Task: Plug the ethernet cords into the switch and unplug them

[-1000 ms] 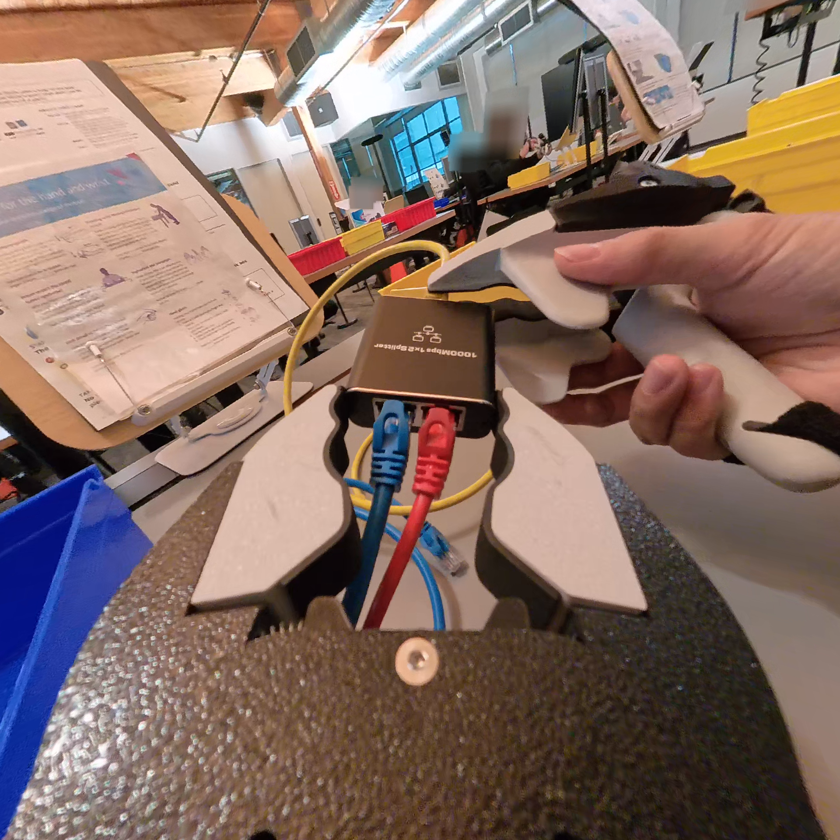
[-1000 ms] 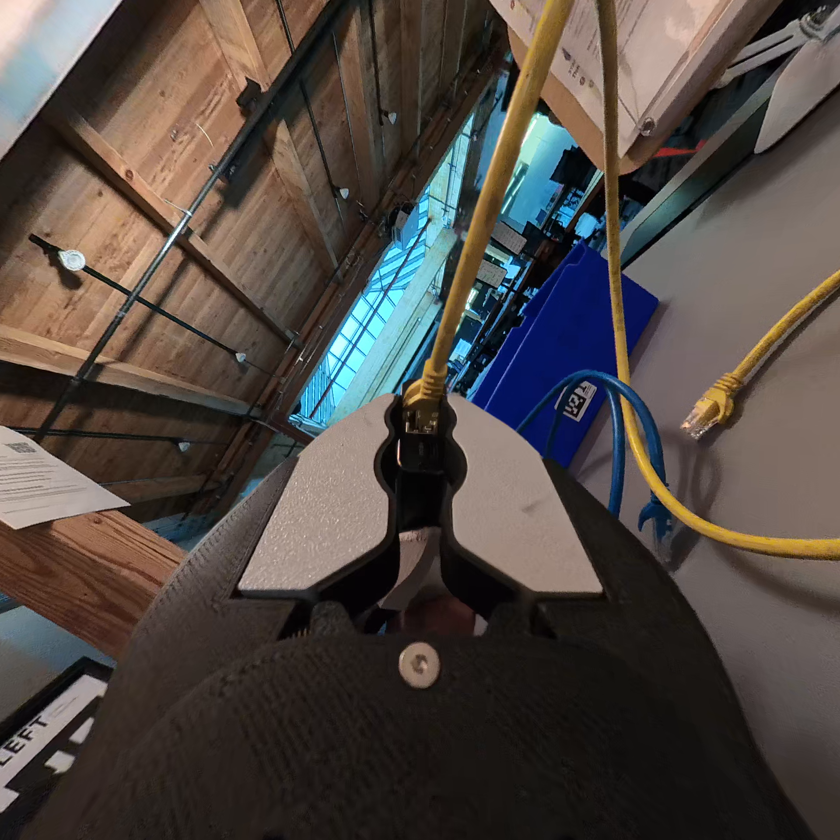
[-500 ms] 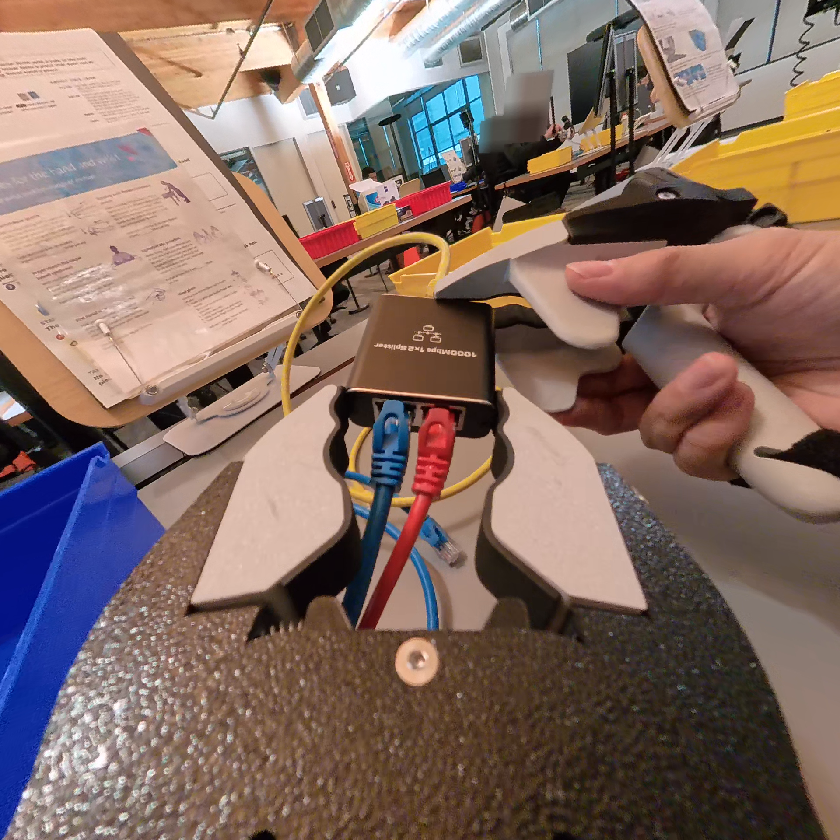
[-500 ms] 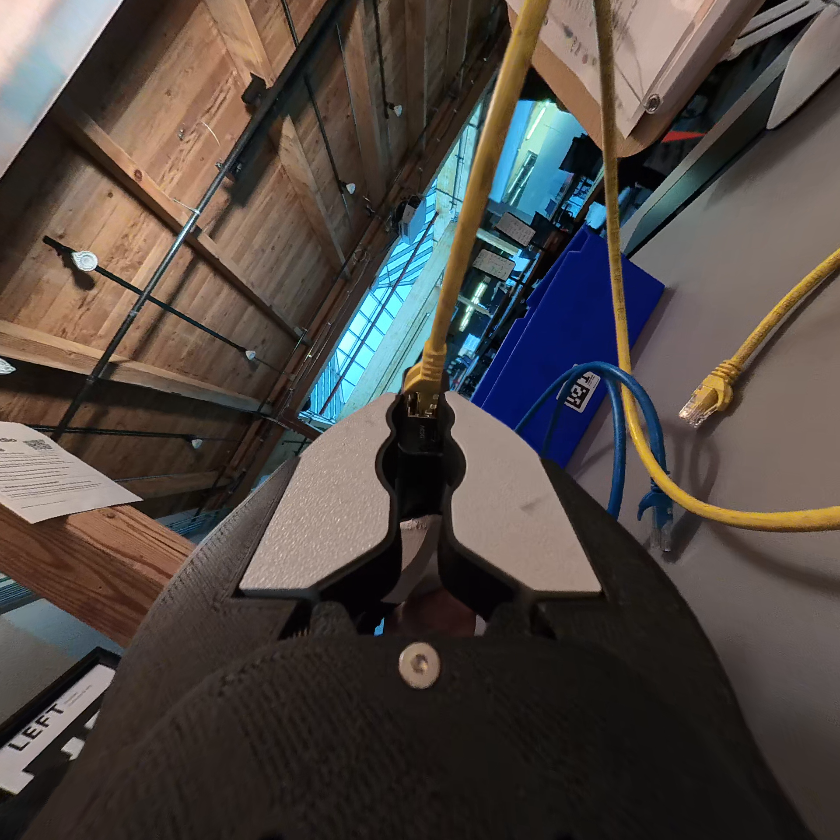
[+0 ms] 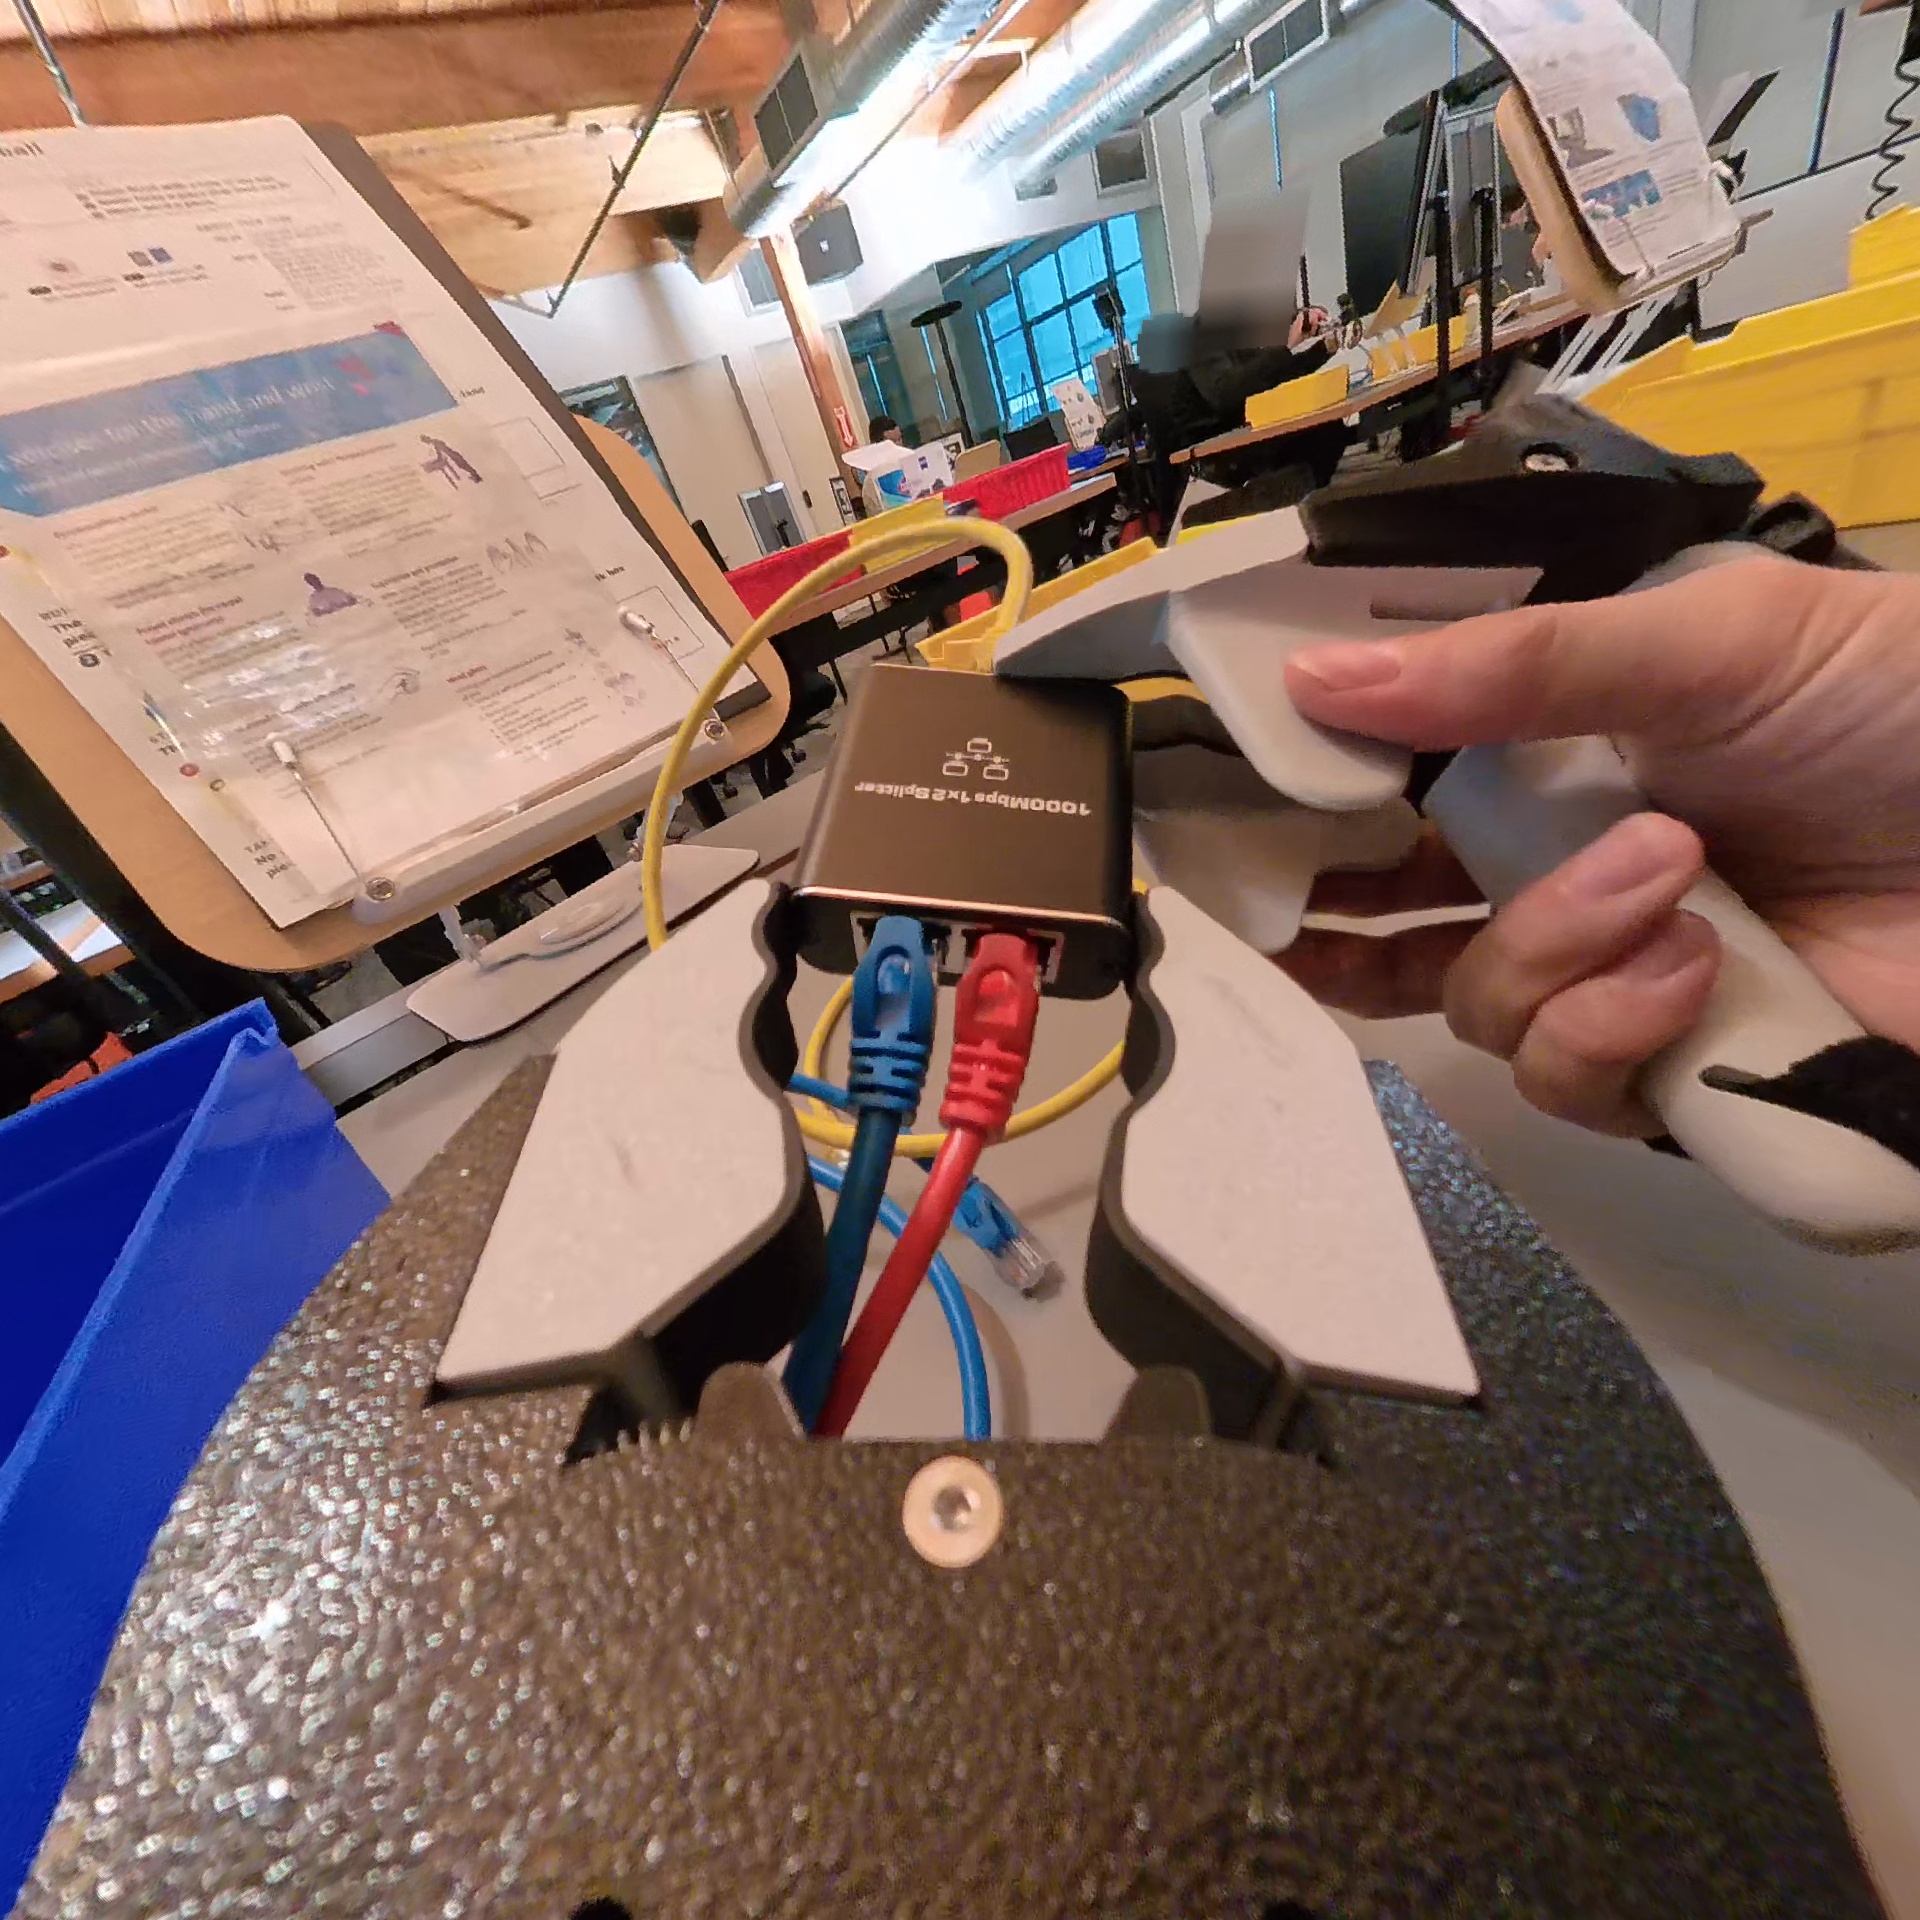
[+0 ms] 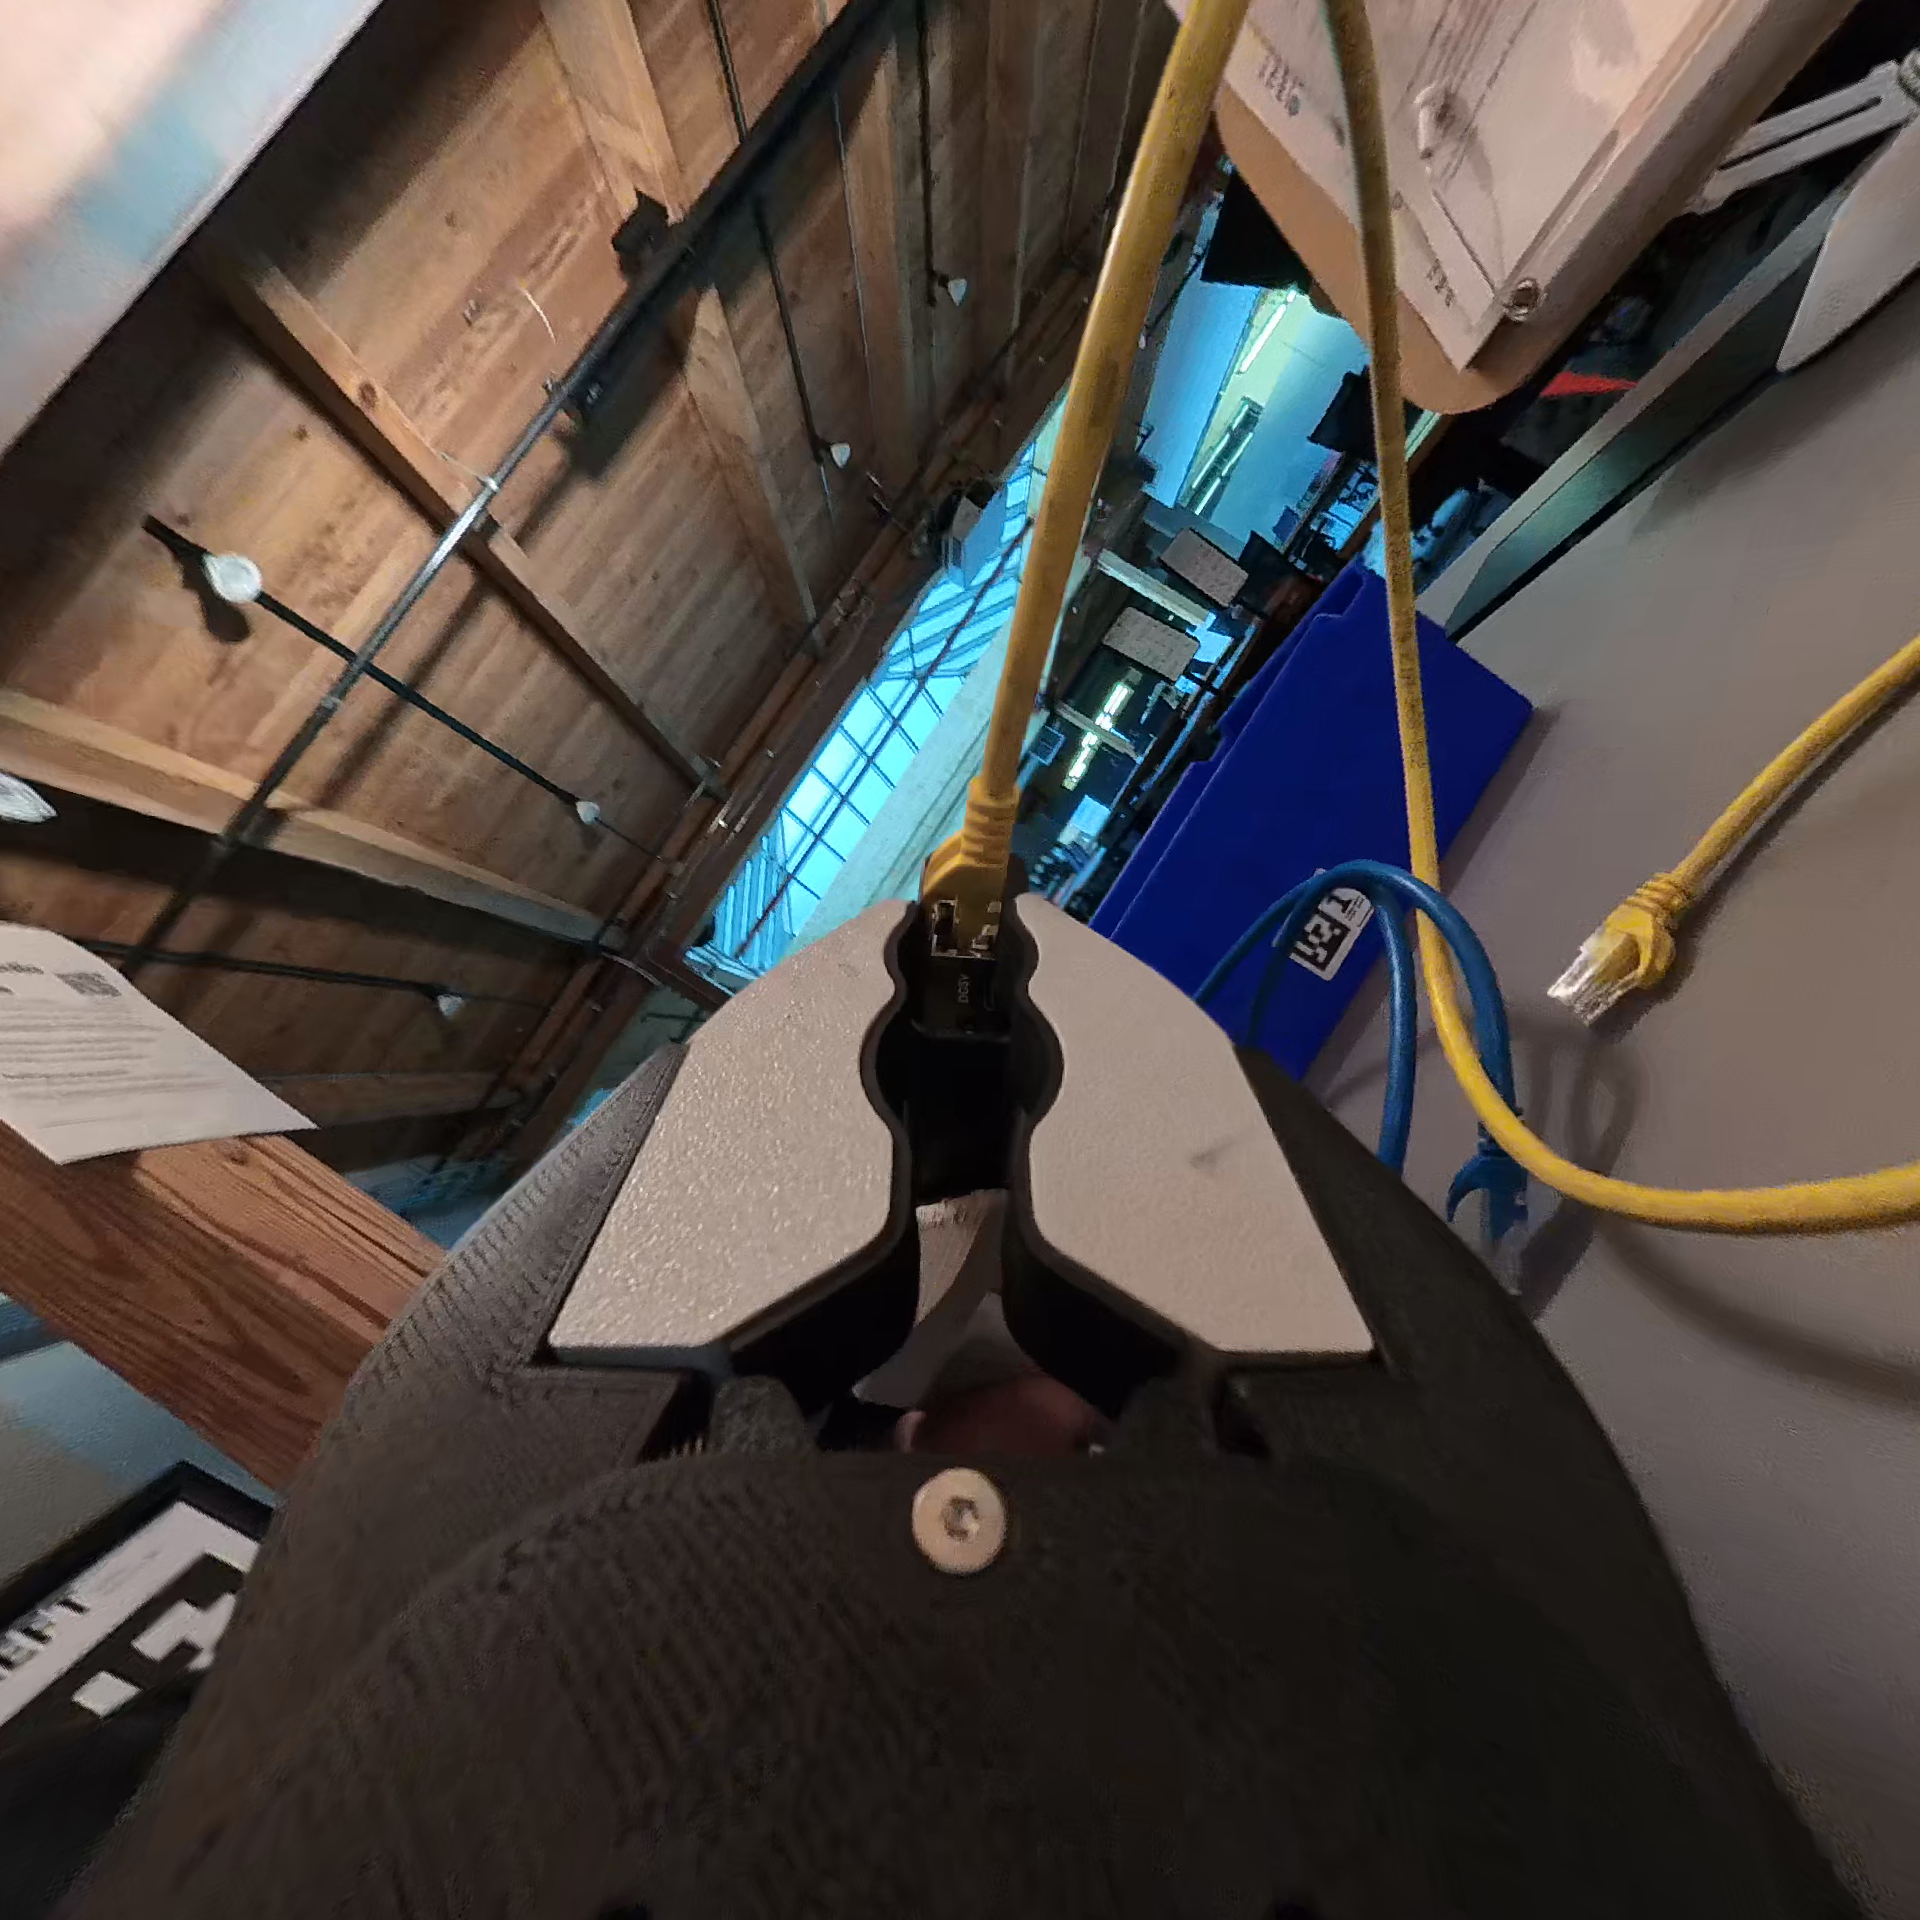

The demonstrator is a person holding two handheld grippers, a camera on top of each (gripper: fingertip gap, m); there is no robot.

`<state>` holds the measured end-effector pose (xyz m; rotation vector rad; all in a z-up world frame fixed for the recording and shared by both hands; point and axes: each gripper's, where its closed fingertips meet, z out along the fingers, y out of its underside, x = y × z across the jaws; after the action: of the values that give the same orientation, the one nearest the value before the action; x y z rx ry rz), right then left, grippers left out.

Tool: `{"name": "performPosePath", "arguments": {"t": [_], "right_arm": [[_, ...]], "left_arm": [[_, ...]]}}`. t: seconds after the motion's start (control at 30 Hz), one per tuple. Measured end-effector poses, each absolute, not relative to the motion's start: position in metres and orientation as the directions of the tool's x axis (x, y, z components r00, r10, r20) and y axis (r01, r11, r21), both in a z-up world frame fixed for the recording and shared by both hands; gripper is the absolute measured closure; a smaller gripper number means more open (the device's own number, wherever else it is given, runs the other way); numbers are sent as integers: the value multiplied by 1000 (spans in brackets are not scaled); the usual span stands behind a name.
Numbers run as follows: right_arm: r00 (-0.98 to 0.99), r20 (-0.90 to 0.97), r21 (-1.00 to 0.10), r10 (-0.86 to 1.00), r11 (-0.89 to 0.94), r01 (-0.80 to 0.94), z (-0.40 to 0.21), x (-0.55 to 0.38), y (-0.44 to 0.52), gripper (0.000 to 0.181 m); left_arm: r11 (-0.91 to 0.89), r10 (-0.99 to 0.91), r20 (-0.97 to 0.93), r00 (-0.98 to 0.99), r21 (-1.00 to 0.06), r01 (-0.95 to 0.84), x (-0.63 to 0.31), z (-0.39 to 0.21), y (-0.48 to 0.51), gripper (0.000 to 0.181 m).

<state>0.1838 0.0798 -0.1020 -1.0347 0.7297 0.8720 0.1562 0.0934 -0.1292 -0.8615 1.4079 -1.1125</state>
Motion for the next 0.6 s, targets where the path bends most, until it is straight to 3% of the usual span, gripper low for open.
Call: {"name": "performPosePath", "arguments": {"t": [0.3, 0.6], "right_arm": [[405, -872, -291, 275, 372, -881, -109, 188, 82, 168], [539, -800, -430, 265, 374, -822, -103, 183, 81, 169]], "left_arm": [[316, -940, -320, -122, -947, 52, 157, -134, 95, 121], [311, -940, -320, -116, -946, 91, 156, -130, 94, 120]]}}
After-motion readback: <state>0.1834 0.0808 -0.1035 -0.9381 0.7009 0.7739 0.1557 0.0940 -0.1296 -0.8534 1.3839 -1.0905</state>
